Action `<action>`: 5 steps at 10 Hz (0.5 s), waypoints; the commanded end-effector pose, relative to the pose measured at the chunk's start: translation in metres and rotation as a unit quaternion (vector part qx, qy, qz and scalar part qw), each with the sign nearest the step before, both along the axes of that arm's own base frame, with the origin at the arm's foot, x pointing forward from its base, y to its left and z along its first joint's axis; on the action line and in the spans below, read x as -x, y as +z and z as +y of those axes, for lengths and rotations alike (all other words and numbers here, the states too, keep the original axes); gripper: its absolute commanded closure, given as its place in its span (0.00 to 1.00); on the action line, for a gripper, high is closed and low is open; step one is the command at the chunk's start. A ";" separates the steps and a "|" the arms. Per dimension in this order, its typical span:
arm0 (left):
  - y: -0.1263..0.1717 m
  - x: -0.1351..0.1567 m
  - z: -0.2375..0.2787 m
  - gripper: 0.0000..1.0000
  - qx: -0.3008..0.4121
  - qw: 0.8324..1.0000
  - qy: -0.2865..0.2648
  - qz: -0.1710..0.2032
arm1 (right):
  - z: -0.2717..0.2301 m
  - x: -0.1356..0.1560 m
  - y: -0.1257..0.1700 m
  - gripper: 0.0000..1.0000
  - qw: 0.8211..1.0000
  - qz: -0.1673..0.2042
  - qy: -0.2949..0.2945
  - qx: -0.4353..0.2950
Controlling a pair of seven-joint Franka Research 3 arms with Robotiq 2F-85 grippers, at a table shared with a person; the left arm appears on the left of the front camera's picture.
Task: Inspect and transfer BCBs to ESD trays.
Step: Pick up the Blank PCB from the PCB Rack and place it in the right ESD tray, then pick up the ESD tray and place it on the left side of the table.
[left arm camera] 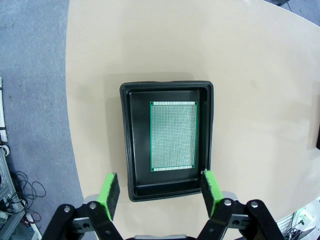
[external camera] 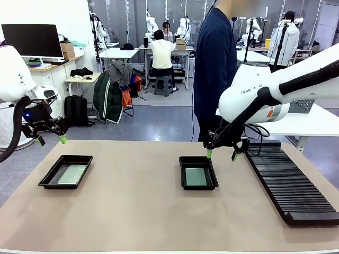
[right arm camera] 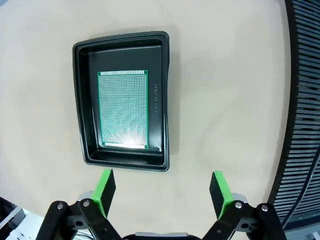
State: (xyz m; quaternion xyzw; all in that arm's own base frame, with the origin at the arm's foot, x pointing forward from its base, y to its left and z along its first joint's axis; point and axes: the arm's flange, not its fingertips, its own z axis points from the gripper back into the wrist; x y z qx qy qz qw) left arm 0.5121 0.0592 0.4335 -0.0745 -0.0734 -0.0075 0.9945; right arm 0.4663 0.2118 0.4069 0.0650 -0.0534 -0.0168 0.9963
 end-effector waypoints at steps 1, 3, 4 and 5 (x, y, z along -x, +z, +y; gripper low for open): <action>-0.001 0.000 0.001 0.13 0.009 1.000 -0.005 -0.006 | 0.001 0.001 -0.001 0.00 1.000 -0.002 0.000 0.000; -0.001 0.000 0.001 0.13 0.009 1.000 -0.005 -0.006 | 0.001 0.001 -0.001 0.00 1.000 -0.002 0.000 0.000; -0.001 0.000 0.001 0.13 0.009 1.000 -0.005 -0.006 | 0.001 0.001 -0.001 0.00 1.000 -0.002 0.000 0.000; -0.001 0.000 0.001 0.13 0.009 1.000 -0.005 -0.006 | 0.001 0.001 -0.001 0.00 1.000 -0.002 0.000 0.000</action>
